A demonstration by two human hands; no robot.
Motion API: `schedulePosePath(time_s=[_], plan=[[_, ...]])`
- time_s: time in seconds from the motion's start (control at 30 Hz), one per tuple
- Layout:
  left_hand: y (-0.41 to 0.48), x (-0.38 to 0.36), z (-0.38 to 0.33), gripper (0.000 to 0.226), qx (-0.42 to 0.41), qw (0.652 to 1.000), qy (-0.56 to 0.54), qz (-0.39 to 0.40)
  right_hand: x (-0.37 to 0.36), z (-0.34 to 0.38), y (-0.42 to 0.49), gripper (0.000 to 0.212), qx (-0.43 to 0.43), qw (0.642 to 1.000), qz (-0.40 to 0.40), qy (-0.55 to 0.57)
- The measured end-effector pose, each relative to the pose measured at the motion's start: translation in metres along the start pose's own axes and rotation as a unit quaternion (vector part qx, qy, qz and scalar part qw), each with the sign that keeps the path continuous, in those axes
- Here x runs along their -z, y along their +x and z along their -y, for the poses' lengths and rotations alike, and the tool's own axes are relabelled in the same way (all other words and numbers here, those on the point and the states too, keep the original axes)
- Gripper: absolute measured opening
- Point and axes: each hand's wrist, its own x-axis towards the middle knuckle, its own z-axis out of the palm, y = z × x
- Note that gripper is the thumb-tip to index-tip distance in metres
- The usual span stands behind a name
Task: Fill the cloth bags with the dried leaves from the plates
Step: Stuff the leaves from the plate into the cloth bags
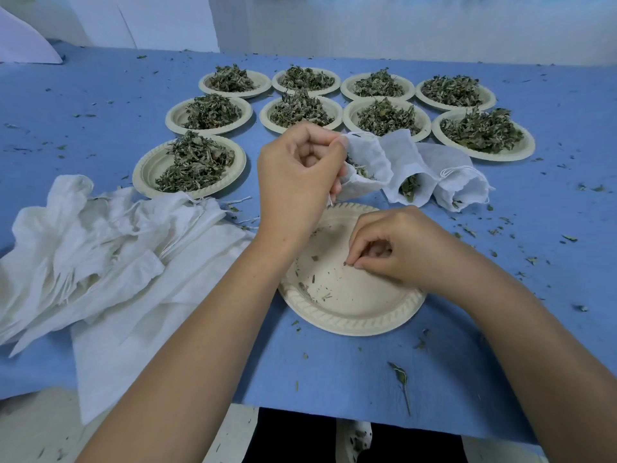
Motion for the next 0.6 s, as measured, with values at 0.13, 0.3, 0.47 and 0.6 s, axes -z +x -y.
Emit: schedulePosePath(time_s=[0.13,0.3,0.47,0.6], plan=[[0.000,0.000,0.000,0.012,-0.006,1.000,0.014,0.013,0.011,0.008,-0.005,0.013,0.062,0.975,-0.145,0.157],[-0.004,-0.002,0.001,0.017,-0.016,0.996,0.045,0.072,0.016,0.006,-0.006,0.024,0.125,0.895,-0.381,0.195],[-0.008,-0.004,0.001,0.017,-0.030,0.989,0.042,0.138,0.004,0.001,0.001,0.009,0.109,0.925,-0.362,-0.029],[-0.005,-0.002,0.002,0.016,-0.027,0.993,0.035,0.105,0.006,0.001,-0.003,0.022,0.127,0.950,-0.273,-0.078]])
